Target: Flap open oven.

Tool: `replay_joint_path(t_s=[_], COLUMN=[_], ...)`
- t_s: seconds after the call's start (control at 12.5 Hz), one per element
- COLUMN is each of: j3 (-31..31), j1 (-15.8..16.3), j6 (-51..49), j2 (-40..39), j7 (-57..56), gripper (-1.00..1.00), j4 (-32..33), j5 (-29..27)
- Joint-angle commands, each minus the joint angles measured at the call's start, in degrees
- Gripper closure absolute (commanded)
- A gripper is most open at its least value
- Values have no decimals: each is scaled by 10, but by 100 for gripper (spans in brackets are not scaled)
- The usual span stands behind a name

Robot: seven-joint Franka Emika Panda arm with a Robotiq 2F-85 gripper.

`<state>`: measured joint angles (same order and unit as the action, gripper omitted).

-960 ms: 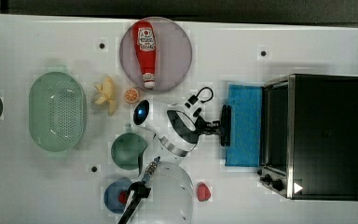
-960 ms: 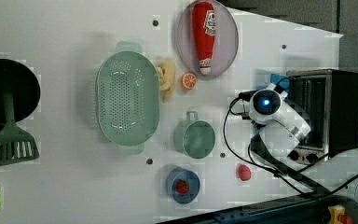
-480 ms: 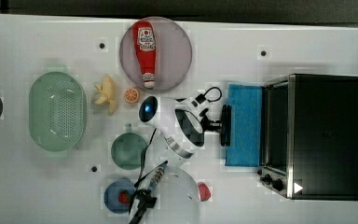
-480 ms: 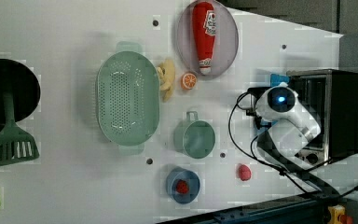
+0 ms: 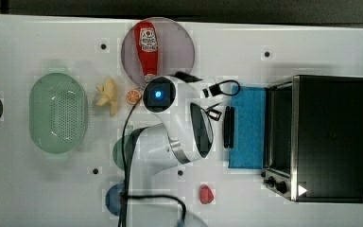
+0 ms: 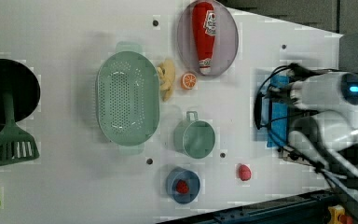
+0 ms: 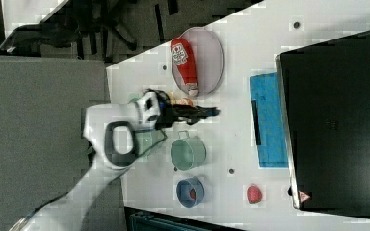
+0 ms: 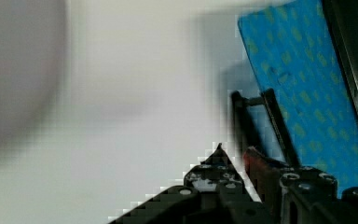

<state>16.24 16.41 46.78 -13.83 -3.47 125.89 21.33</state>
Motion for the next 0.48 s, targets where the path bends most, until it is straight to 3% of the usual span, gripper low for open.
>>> replay_joint_path(t_s=[0.08,0.48], j3=[2,4], j1=[-13,-14], j6=[-36,-156], j2=[73,169], j7=[28,33], gripper=[65,65], j4=[-14,-49], j5=[-77,-179])
